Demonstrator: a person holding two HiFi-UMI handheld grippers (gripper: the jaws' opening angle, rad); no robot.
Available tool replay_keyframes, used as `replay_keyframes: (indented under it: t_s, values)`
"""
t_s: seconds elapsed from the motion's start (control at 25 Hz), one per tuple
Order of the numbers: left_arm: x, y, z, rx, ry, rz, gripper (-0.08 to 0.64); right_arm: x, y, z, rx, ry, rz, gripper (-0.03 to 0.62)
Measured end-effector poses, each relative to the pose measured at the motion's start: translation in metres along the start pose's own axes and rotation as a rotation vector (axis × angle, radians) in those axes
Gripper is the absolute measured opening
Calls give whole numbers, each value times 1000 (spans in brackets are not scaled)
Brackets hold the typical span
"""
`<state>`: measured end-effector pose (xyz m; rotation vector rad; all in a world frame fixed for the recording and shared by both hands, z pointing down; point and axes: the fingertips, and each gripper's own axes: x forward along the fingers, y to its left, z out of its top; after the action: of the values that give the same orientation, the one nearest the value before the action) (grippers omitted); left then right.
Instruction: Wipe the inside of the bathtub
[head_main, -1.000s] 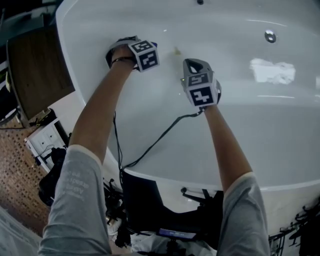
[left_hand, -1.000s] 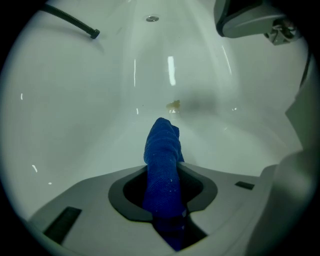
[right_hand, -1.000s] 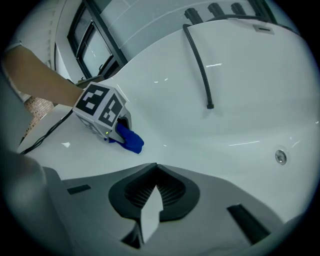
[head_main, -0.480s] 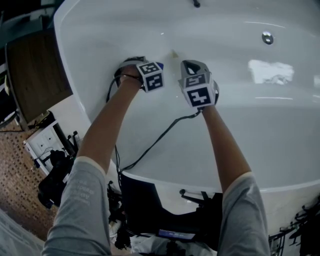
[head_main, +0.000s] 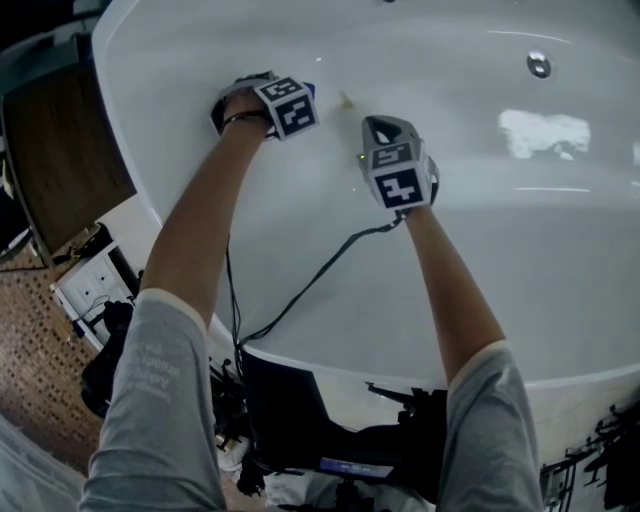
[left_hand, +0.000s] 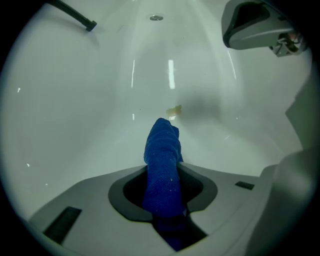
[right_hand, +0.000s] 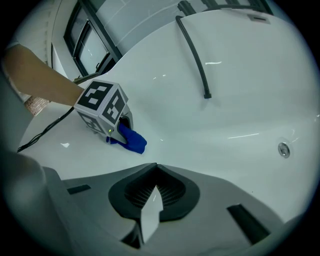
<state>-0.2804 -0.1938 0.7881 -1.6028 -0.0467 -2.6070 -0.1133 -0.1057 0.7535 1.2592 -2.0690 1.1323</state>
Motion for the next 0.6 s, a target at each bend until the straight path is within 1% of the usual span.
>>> replay_keyframes:
  t_s: [0.08,0.2,0.28,0.32,0.36,0.44,0.6]
  values:
    - [3,-25,7,11,-8,-44,126,0,1,0,0,2,0,9]
    - [12,-77,18,74,4,-114,126,0,2,3,3,-3,1,9]
    - [18,-100,22,121,22,-134,126,-1,2,5,4,-8,4,9]
    - [20,-104,23,135,28,-135,126,-1,1,5,7,-11,5,9]
    - [21,-103,25,133,29,-137,126,-1,-2,4,9,-12,4,9]
    - [22,-89,28,104,17,-127,126,0,-7,1,15,-10,-2,9]
    - [27,-37,25,62,9,-52,127,5,-9,-5,16,-3,-8,9]
